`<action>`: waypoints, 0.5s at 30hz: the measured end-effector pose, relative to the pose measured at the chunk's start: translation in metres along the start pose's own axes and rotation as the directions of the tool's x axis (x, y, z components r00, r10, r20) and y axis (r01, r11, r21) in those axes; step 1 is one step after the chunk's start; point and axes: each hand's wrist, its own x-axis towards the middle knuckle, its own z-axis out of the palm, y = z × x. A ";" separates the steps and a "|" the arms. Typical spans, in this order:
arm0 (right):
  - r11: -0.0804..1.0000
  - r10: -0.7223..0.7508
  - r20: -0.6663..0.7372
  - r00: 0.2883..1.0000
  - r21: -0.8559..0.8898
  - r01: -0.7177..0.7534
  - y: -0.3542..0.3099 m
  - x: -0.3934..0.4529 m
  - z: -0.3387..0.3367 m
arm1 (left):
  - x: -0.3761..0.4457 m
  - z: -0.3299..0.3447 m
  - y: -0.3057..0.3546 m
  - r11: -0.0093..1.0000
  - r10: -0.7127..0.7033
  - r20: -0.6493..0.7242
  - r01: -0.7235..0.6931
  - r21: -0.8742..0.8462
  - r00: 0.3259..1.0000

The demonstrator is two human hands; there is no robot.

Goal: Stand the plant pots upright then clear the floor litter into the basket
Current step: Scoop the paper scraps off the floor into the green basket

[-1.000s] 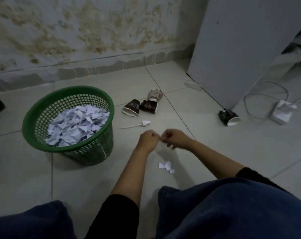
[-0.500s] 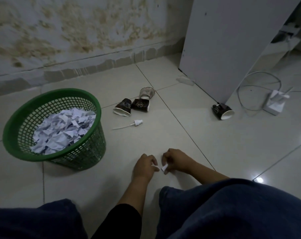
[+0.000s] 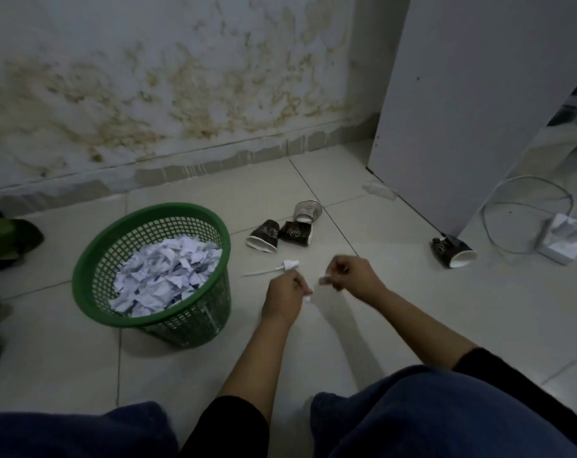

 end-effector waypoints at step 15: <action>0.863 -0.482 0.124 0.867 0.240 0.445 -0.224 0.055 0.078 | 0.013 -0.204 0.031 0.989 0.114 -0.603 -0.034 0.142 0.789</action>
